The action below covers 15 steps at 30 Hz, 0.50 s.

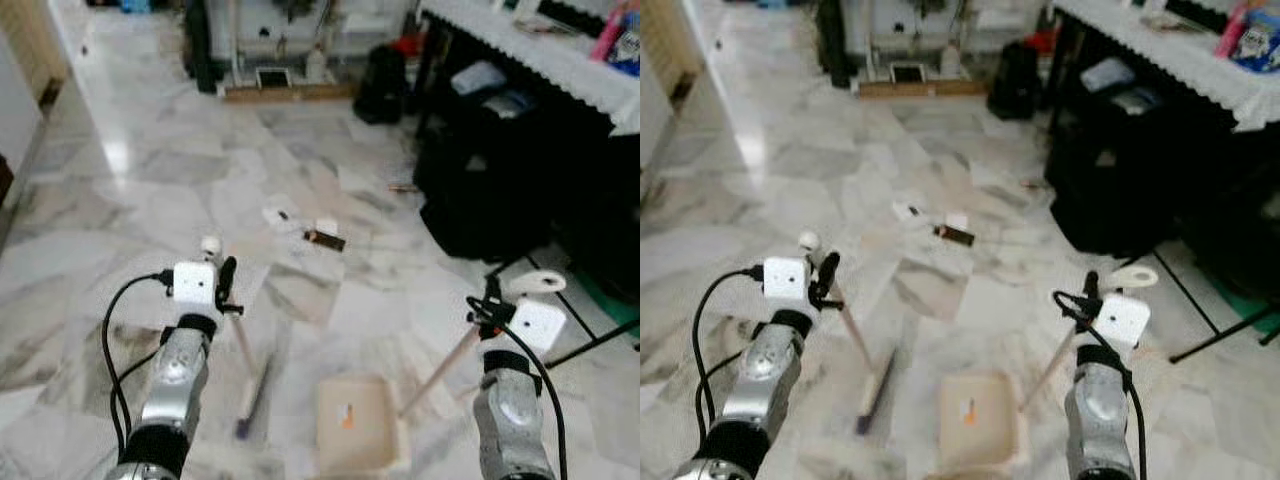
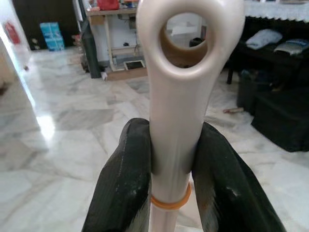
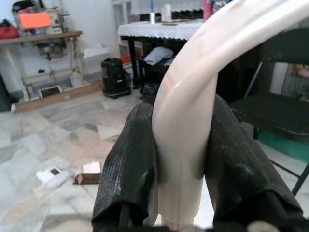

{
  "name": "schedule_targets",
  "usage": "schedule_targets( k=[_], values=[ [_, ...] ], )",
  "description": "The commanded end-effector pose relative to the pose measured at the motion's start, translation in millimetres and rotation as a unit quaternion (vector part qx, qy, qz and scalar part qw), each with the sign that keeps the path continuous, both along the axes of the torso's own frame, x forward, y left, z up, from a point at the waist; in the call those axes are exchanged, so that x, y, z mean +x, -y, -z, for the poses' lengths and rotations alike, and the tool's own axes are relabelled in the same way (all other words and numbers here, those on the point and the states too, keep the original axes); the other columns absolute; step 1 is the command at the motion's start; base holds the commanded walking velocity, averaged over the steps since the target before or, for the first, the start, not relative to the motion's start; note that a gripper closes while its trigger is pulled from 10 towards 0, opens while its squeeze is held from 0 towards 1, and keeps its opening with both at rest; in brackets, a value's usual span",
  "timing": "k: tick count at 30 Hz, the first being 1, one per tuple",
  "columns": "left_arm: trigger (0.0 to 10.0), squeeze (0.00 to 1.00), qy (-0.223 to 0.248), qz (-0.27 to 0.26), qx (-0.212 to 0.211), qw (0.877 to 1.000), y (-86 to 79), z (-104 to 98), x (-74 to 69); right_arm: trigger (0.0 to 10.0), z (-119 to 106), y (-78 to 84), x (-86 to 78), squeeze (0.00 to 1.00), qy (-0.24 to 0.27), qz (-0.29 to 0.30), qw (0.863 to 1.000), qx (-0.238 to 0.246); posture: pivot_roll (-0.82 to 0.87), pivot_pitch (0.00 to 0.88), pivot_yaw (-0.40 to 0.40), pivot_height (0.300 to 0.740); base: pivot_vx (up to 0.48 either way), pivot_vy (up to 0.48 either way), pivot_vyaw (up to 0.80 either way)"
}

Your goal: Sweep floor

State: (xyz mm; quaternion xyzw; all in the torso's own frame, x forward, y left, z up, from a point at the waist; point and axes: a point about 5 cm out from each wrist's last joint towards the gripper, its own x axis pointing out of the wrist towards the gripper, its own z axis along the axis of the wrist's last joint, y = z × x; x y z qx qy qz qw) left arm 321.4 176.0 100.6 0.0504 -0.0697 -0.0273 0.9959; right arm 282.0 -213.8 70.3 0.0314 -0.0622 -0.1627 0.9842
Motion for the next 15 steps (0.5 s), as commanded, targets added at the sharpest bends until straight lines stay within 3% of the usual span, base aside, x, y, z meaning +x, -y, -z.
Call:
schedule_targets(
  k=[1, 15],
  values=[
    [10.0, 0.0, 0.017, 0.02, -0.004, 1.0, 12.3, -7.2, 3.0, 10.0, -6.0, 8.3, -1.2, 0.0, 0.015, 0.014, 1.0, -0.008, 0.13, 0.013, -0.059, 0.74, 0.307, 0.0, 0.0],
    [10.0, 0.0, 0.018, 0.022, -0.005, 1.0, 14.3, -9.2, 5.2, 10.0, -6.6, 12.2, -2.1, 0.0, 0.015, 0.02, 1.0, -0.01, 0.14, 0.043, -0.061, 0.74, 0.305, 0.0, 0.0]
  ],
)
